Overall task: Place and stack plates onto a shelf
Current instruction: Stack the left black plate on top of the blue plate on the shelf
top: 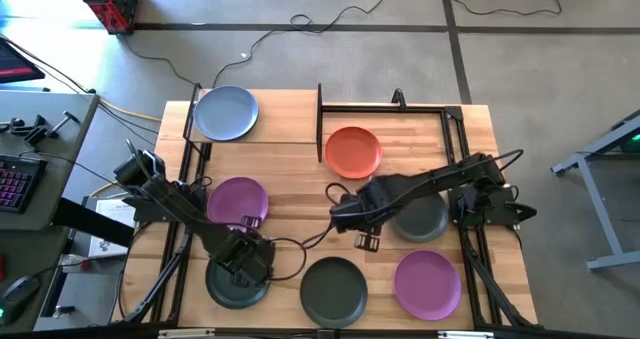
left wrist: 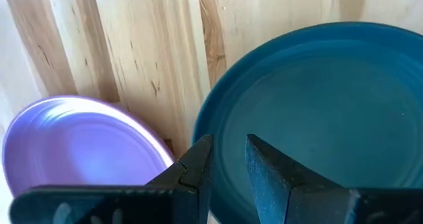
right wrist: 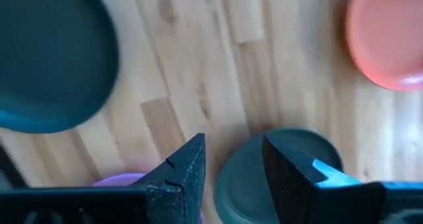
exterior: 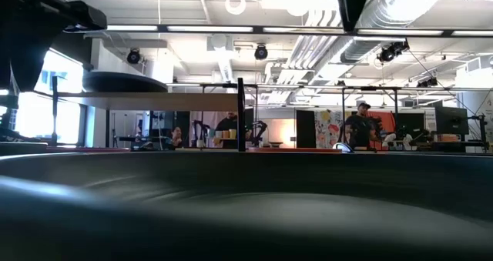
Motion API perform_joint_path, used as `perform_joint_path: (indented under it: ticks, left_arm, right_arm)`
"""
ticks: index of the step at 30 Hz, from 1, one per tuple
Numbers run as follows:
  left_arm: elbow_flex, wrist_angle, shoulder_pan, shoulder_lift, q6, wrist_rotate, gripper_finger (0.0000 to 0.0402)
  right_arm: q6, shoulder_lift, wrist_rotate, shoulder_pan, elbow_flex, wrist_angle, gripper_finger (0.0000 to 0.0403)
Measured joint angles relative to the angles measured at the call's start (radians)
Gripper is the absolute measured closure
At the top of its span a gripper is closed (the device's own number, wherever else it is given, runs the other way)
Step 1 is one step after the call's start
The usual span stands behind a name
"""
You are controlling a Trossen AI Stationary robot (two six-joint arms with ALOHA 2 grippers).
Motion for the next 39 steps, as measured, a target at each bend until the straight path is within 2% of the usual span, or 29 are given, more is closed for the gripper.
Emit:
perform_joint_path:
  ticks: [9, 20, 34, 39]
  left_arm:
    - [-0.028, 0.074, 0.008, 0.005, 0.144, 0.018, 0.0326]
    - [-0.131, 0.128, 0.054, 0.005, 0.150, 0.018, 0.0326]
    - [-0.195, 0.235, 0.119, 0.004, 0.259, 0.046, 0.0326]
    - [-0.236, 0.300, 0.144, 0.004, 0.277, 0.105, 0.0326]
  right_arm:
    - [0.045, -0.045, 0.088, -0.030, 0.000, -0.002, 0.0277]
    - [0.025, -0.046, 0.089, -0.039, 0.000, -0.001, 0.0277]
    - [0.016, -0.046, 0.089, -0.040, 0.000, 0.003, 0.0277]
    - [0.016, -0.046, 0.089, -0.040, 0.000, 0.006, 0.0277]
